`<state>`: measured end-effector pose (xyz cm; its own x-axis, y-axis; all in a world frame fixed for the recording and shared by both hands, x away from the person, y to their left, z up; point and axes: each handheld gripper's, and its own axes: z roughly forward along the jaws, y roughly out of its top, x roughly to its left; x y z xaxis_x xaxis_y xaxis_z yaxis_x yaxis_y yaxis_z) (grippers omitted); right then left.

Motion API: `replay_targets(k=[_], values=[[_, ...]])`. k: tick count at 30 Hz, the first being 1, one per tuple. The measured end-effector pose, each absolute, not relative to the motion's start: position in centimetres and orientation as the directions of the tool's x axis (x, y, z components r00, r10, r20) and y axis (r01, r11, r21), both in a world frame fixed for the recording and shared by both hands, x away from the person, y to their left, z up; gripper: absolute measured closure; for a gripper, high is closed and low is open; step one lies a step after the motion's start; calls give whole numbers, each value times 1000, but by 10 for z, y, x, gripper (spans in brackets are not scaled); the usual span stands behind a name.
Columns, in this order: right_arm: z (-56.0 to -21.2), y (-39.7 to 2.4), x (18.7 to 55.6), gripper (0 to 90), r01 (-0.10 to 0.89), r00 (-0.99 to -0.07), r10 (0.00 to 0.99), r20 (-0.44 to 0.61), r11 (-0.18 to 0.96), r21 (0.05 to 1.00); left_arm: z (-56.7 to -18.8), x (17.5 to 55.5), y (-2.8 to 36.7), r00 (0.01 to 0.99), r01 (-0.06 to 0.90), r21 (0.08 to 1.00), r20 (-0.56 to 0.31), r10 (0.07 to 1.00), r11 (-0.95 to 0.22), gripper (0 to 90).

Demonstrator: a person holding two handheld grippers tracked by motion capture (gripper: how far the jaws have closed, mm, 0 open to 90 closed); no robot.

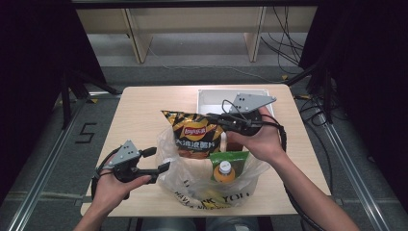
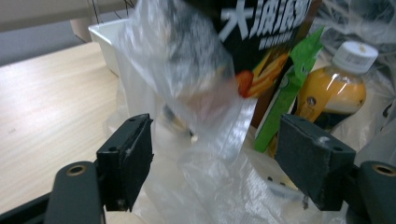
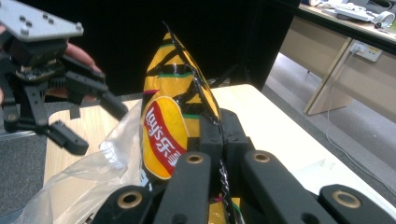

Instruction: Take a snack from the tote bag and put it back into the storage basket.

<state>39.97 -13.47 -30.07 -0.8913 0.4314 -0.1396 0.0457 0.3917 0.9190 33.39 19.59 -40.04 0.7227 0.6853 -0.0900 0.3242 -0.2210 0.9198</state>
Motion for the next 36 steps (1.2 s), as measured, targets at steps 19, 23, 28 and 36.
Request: replay_targets(k=[19, 23, 28, 36], values=[[-299, -137, 401, 900, 25, -898, 414, -150, 390, 920, -418, 390, 190, 704, 380, 901, -134, 698, -211, 831], [-294, -138, 399, 900, 41, -896, 425, -129, 367, 929, -433, 394, 183, 697, 433, 870, -158, 699, -235, 881], [-286, -141, 397, 900, 43, -886, 448, -120, 338, 940, -451, 396, 175, 693, 464, 838, -141, 706, -287, 884], [-276, -142, 400, 900, 3, -875, 463, -144, 303, 953, -458, 392, 167, 705, 453, 822, -95, 702, -344, 850]])
